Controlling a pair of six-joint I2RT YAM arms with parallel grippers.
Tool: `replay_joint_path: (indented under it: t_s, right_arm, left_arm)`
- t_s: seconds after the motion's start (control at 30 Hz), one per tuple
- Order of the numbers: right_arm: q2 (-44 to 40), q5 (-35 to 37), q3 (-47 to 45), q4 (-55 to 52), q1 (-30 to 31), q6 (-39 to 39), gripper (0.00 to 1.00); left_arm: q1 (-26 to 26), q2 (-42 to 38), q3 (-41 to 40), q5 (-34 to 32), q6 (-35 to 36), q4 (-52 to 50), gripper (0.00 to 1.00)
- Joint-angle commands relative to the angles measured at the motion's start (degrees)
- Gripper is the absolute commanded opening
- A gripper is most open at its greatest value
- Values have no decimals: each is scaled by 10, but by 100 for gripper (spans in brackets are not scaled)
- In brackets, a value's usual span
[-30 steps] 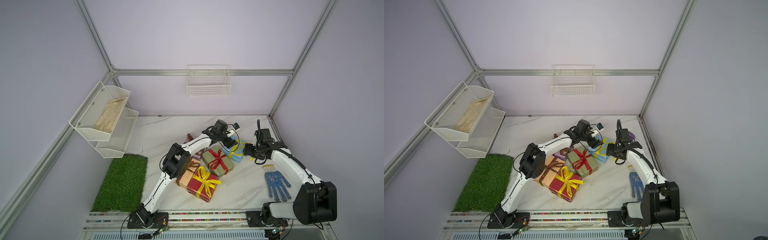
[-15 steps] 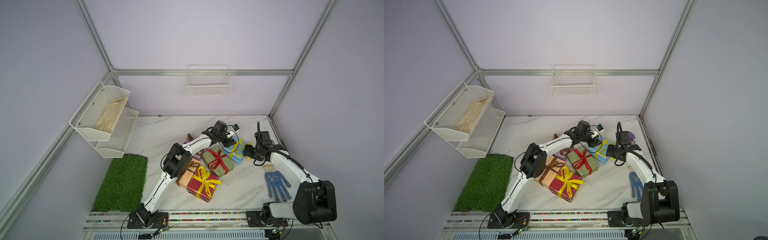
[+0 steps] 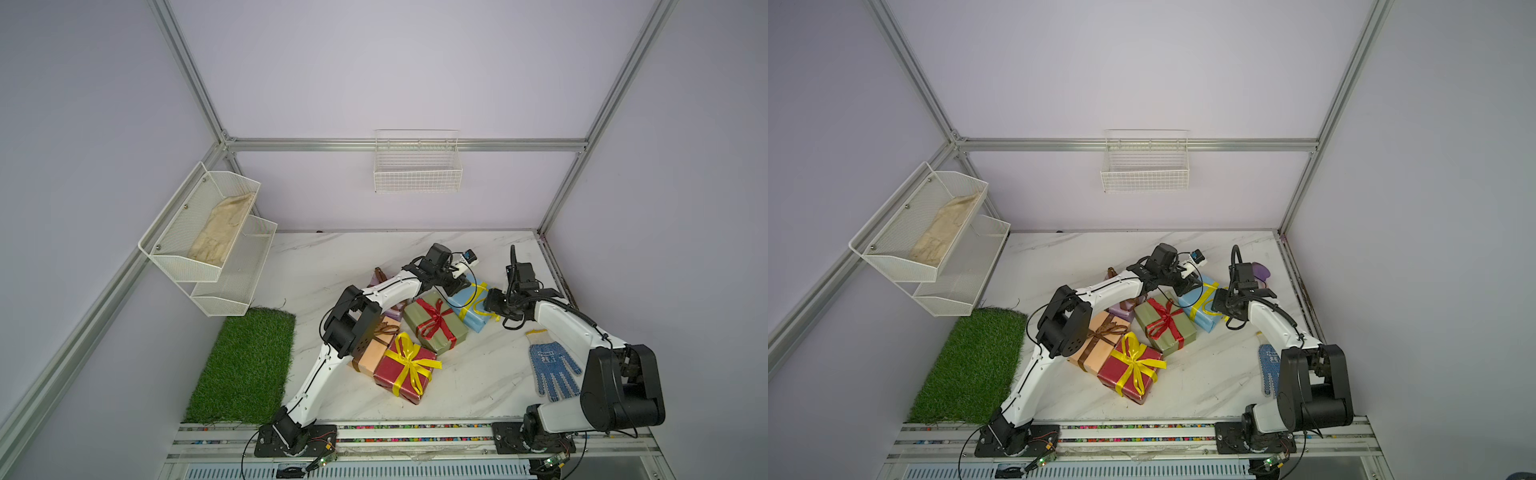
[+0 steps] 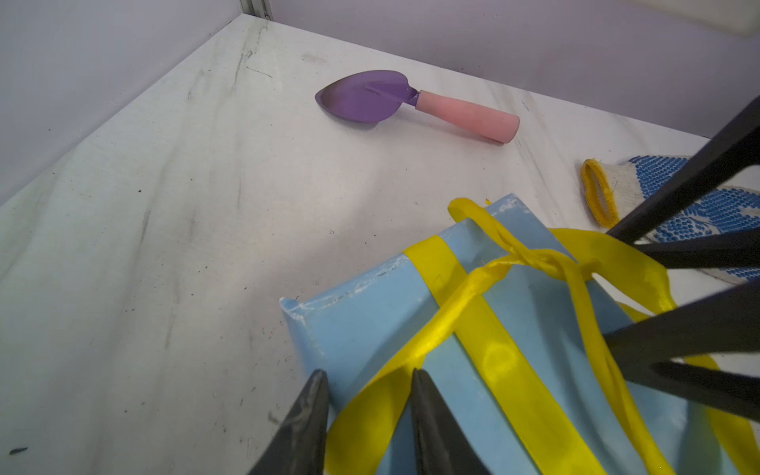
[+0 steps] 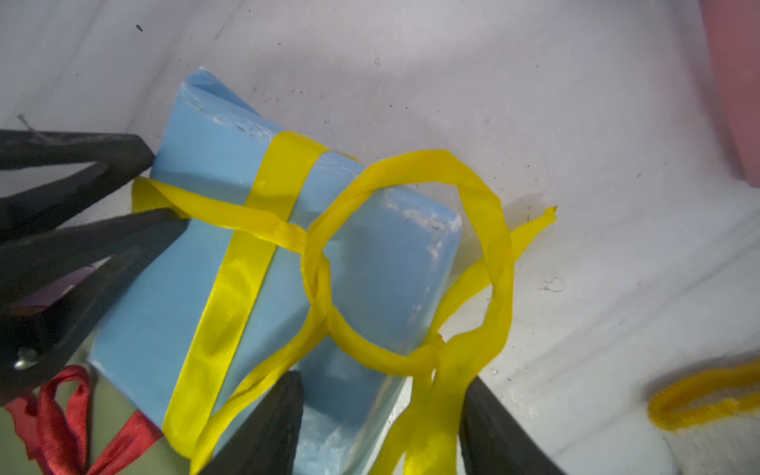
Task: Untie the ribbon bows on the gift boxes
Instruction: Untie the ribbon from the gift box.
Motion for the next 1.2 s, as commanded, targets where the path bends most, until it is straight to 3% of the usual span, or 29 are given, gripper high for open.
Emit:
replay_joint_path:
  t_s: [0.0, 0.27, 0.77, 0.97, 1.17]
  right_arm:
    - [14, 12, 4, 37, -4, 11, 60]
    - [45, 13, -1, 71, -6, 18, 56]
    - [145, 7, 62, 77, -10, -1, 54]
    - [135, 2, 87, 27, -10, -16, 56]
    - [57, 15, 148, -77, -9, -33, 64]
  left_arm:
    - [1, -48, -28, 7, -11, 14, 31]
    - [15, -83, -75, -11, -38, 45, 20]
    - [49, -178, -209, -69, -50, 64, 19]
    - [52, -170, -179, -56, -24, 67, 45]
    - [53, -103, -64, -34, -20, 42, 53]
